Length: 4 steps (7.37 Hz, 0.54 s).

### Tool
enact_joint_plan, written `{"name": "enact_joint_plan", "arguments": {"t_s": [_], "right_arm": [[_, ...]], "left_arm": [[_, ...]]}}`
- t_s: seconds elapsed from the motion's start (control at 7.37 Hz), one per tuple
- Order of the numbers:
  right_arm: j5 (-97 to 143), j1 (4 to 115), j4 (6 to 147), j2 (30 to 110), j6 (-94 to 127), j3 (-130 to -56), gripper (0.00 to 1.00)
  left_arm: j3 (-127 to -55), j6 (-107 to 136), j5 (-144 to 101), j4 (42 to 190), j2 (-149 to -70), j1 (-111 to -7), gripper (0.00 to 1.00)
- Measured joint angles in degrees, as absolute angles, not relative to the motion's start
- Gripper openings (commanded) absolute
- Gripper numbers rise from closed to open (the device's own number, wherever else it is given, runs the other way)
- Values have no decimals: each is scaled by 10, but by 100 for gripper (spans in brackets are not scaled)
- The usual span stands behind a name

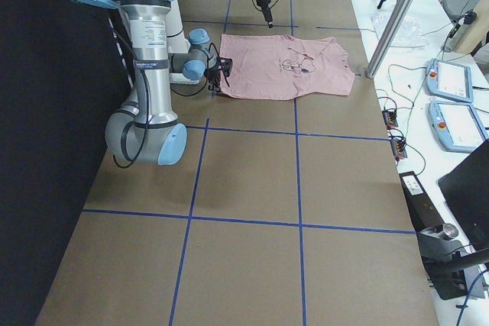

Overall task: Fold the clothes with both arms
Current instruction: 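Move both grippers down to the shirt hem nearest the robot, then grasp the hem corners nearest the robot with both grippers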

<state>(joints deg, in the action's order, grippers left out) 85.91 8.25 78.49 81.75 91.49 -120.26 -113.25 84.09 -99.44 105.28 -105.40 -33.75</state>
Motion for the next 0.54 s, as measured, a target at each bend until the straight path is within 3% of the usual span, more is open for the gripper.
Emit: {"name": "enact_joint_plan", "arguments": {"t_s": [0.27,0.54], "right_arm": [[857,82,785,816,915,-1209,0],[856,82,784,813,915,-1210,0]], "left_arm": [[-1187,905,-953,1054,-981,-283,100],[-1197,1005,-889,1052,-950,-191,100]]}}
